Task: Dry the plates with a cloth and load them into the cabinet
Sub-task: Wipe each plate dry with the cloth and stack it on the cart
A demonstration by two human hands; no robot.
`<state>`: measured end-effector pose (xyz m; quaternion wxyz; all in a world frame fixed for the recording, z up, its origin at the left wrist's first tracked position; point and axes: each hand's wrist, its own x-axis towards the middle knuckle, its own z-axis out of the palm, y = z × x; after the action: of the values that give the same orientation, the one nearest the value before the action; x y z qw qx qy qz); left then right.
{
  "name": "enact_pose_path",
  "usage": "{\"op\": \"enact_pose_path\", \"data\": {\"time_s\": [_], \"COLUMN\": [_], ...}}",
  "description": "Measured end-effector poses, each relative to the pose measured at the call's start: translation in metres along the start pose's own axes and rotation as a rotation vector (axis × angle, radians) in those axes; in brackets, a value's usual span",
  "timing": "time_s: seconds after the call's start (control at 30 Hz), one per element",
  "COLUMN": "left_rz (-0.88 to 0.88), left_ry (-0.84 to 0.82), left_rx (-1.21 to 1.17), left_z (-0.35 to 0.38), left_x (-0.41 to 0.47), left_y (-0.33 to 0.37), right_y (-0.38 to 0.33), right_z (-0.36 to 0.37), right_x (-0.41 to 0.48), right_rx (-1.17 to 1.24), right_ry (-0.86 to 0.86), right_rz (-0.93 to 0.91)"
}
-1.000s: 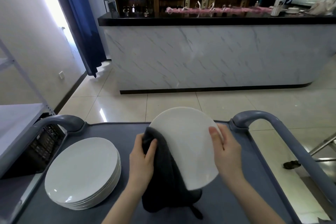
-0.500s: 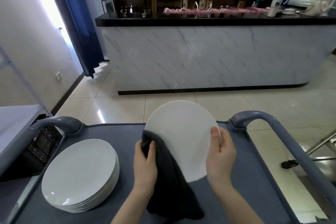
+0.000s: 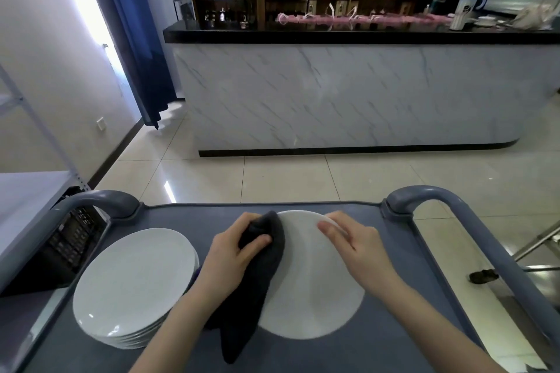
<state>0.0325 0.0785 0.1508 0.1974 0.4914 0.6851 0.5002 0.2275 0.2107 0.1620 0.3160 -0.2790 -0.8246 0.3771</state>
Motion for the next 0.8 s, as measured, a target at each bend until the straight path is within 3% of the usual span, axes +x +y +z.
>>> {"op": "enact_pose_path", "data": {"time_s": [0.1,0.27,0.37,0.53,0.73,0.8], "left_rz": [-0.069,-0.293,-0.360,-0.262,-0.008,0.025], "left_ry": [0.158,0.458,0.490,0.401,0.041,-0.008], "left_rx": [-0.083,-0.279,-0.366,-0.283,0.033,0.064], "left_z": [0.008,0.045,0.061,0.042,0.017,0.019], "left_x": [-0.006,-0.026,-0.034,-0.026,-0.010,-0.007], "left_y": [-0.004,-0.013,-0.013,-0.018,-0.008,-0.004], "right_y": [0.000,-0.006,-0.008,0.001,0.003,0.001], "right_z": [0.009,0.039,0.051,0.024,-0.009,-0.004], "right_x": [-0.008,-0.011,-0.014,-0.017,0.000,0.000], "right_rx": [0.084,0.405,0.455,0.210,-0.083,-0.079], "right_ry": [0.201,0.625,0.695,0.504,-0.082,-0.122], "right_rz": [0.033,0.370,0.421,0.247,-0.009,-0.045]}}
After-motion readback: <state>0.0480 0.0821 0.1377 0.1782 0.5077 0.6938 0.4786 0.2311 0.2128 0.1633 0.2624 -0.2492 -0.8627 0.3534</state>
